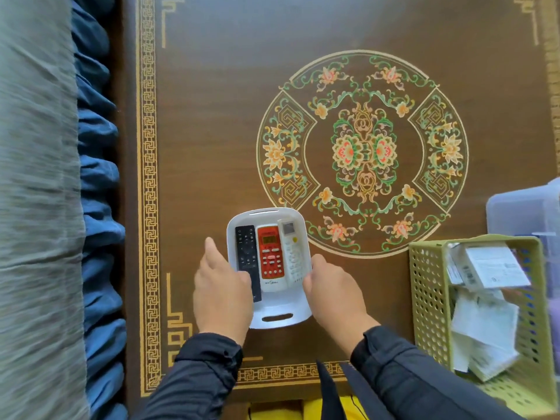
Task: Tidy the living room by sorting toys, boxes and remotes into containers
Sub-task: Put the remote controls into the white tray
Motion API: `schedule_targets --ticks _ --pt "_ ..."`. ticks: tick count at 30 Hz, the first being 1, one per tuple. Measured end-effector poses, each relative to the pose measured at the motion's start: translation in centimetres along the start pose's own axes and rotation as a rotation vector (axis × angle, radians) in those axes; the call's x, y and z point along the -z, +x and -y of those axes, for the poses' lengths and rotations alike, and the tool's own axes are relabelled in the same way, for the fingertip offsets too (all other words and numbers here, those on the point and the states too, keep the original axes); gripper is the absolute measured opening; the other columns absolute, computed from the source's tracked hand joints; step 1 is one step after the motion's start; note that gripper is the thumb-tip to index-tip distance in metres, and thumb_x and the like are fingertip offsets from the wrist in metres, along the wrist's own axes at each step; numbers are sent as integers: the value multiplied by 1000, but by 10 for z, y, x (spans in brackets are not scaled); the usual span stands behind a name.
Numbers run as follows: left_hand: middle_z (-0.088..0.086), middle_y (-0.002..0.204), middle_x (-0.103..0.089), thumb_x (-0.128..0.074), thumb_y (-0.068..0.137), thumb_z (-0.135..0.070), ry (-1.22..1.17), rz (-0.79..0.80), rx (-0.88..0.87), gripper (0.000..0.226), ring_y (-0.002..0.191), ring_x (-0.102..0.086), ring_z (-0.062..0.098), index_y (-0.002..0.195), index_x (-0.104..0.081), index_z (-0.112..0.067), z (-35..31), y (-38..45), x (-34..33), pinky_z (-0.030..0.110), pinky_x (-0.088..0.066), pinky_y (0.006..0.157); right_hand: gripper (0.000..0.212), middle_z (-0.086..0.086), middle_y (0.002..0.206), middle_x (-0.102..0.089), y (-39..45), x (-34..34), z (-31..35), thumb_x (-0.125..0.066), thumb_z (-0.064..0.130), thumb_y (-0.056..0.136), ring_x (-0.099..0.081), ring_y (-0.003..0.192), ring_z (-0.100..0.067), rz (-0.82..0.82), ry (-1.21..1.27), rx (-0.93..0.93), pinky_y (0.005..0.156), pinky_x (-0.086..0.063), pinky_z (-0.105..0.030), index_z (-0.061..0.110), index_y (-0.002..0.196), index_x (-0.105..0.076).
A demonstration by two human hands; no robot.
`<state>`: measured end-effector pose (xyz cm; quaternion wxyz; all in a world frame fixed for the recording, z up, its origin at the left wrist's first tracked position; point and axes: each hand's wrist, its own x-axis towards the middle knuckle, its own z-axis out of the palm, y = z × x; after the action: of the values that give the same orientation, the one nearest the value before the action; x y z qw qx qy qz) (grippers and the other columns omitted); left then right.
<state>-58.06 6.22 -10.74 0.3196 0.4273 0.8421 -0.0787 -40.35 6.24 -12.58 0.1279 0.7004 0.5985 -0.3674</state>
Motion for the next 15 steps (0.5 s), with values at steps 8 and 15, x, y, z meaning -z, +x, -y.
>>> schedule_targets --ticks 8,15 --pt "-11 109 -53 -58 97 -35 129 -114 -361 20 101 -49 12 116 -53 -30 -37 -20 -21 31 -46 88 8 2 89 -65 -13 -2 -5 -45 29 103 -62 67 -15 18 77 -7 58 -55 -26 24 103 -39" --pt "-2 113 -58 -60 97 -39 -53 -54 -120 42 103 -60 20 131 -42 -25 -16 -15 -20 42 -57 89 13 6 75 -48 -28 13 -47 -42 22 103 -42 55 -12 -83 109 -149 45 -21 -22 23 91 -37"
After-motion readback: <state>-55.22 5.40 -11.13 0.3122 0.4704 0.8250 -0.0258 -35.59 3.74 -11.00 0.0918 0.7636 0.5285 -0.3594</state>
